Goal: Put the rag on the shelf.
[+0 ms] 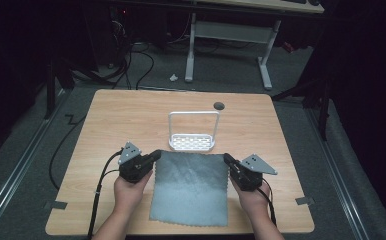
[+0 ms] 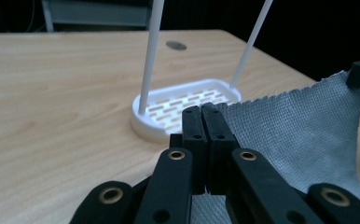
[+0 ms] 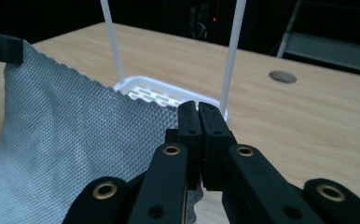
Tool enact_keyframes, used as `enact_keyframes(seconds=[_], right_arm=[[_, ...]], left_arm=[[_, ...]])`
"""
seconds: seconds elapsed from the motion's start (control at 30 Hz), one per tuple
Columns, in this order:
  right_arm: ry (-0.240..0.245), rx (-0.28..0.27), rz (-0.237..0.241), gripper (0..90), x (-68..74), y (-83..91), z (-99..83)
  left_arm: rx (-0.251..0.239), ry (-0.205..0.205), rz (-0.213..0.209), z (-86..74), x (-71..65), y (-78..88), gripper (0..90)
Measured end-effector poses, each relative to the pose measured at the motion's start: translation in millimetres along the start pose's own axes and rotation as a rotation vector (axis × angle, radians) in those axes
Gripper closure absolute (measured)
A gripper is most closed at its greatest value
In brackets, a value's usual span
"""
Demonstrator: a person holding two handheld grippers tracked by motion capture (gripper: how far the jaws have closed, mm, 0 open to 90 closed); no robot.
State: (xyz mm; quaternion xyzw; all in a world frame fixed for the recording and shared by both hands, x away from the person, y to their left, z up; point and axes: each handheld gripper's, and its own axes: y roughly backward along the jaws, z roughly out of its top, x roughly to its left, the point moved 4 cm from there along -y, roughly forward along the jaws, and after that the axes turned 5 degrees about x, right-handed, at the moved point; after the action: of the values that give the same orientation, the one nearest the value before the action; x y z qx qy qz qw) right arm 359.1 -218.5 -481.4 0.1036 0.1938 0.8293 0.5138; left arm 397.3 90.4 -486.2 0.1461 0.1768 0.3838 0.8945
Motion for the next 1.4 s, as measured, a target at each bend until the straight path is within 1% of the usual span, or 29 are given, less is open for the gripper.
enact_keyframes(seconds=[0.03, 0.07, 0.13, 0.3, 0.5, 0.6, 0.67, 0.73, 0.8, 0.87, 0.93, 1.03, 1.13, 1.23, 1.3, 1.4], right_arm=[[0.006, -0.021, -0.005, 89.5, 0.5, 4.1, 4.7], [0.004, -0.028, -0.004, 89.5, 0.9, 5.9, 6.8], [0.015, -0.046, -0.011, 89.5, 1.4, 9.1, 11.2], [0.016, -0.092, -0.011, 89.5, 2.5, 17.3, 25.5], [0.026, -0.155, -0.006, 89.5, 5.6, 31.6, 48.0], [0.036, -0.185, -0.002, 89.5, 7.2, 39.7, 59.1], [0.044, -0.205, -0.002, 89.5, 8.1, 45.1, 66.4], [0.043, -0.222, 0.002, 89.5, 8.4, 49.8, 73.2], [0.047, -0.236, 0.002, 89.5, 7.9, 54.1, 79.4], [0.038, -0.251, 0.013, 89.5, 6.7, 56.9, 85.3], [0.036, -0.259, 0.013, 89.5, 5.2, 59.0, 90.8], [0.038, -0.269, 0.007, 89.5, 2.8, 60.4, 99.4], [0.039, -0.276, 0.002, 89.5, -0.4, 60.8, 107.3], [0.025, -0.277, -0.001, 89.5, -4.8, 59.2, 113.9], [0.026, -0.277, -0.007, 89.5, -8.3, 56.9, 118.3], [0.007, -0.275, -0.012, 89.6, -13.9, 52.9, 125.1]], left_arm=[[-0.026, 0.002, -0.002, 4.6, -1.0, 4.8, 88.8], [-0.037, 0.004, -0.004, 6.7, -2.1, 6.4, 88.8], [-0.051, -0.008, -0.003, 10.5, -4.6, 9.6, 88.8], [-0.089, -0.025, -0.006, 22.7, -12.9, 16.9, 88.8], [-0.125, -0.07, 0.005, 41.8, -25.1, 29.5, 88.8], [-0.148, -0.083, 0.0, 52.6, -30.7, 37.4, 88.8], [-0.163, -0.099, 0.003, 60.0, -34.4, 42.6, 88.8], [-0.176, -0.115, 0.009, 67.6, -36.9, 47.8, 88.8], [-0.186, -0.124, 0.005, 74.5, -39.8, 51.8, 88.8], [-0.196, -0.13, 0.003, 81.1, -41.7, 55.3, 88.8], [-0.201, -0.143, 0.005, 87.8, -43.1, 58.6, 88.8], [-0.214, -0.15, 0.008, 98.1, -43.2, 61.1, 88.8], [-0.219, -0.151, -0.01, 107.2, -41.1, 61.3, 88.8], [-0.212, -0.173, 0.005, 115.6, -38.7, 59.5, 88.8], [-0.21, -0.179, 0.012, 121.7, -37.2, 56.9, 88.8], [-0.211, -0.18, 0.013, 130.9, -33.0, 52.2, 88.9]])
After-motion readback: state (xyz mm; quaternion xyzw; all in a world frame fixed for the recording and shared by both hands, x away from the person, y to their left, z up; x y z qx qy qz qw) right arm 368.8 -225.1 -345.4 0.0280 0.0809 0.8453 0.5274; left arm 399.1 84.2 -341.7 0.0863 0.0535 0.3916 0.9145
